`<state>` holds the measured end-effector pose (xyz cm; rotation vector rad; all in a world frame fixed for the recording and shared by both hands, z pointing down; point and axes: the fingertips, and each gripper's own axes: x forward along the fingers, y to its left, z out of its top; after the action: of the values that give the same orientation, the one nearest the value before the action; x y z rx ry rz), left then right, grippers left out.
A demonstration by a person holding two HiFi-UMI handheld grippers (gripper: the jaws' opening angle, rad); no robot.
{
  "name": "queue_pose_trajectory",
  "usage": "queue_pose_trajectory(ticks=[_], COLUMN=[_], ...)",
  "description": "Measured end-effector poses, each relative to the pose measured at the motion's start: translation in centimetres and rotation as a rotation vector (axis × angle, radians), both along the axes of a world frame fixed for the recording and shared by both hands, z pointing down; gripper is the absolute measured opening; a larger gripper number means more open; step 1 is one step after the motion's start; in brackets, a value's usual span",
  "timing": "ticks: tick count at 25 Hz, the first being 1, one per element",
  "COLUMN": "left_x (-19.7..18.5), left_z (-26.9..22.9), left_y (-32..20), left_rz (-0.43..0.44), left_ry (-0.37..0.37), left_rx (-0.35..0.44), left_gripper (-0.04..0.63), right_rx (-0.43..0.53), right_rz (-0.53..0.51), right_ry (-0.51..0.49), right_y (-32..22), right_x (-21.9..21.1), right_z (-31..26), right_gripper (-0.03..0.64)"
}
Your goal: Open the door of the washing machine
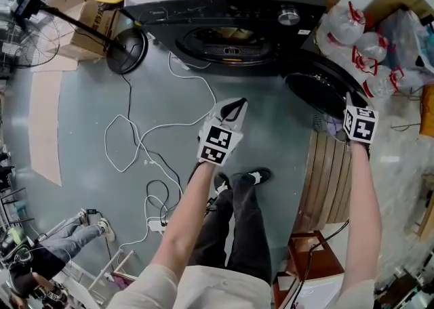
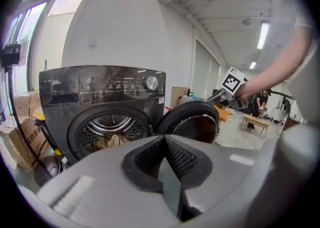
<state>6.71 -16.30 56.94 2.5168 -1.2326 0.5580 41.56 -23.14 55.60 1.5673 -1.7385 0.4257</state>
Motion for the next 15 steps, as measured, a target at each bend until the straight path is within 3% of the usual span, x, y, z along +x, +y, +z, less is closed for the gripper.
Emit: queue_pose_trajectory(ticks=[15], left_x=[-5.3], left_z=[-4.1], left_y=[5.2], left_rz=[-0.069], left_ry=[0.041], left_rx=[0.009], left_gripper=[0.057], right_rx=[0.058], right_rz=[-0.136], right_ry=[-0.213], right_y=[8.5], right_x=[-19.7], right_z=[-4.2], right_gripper=[0.054])
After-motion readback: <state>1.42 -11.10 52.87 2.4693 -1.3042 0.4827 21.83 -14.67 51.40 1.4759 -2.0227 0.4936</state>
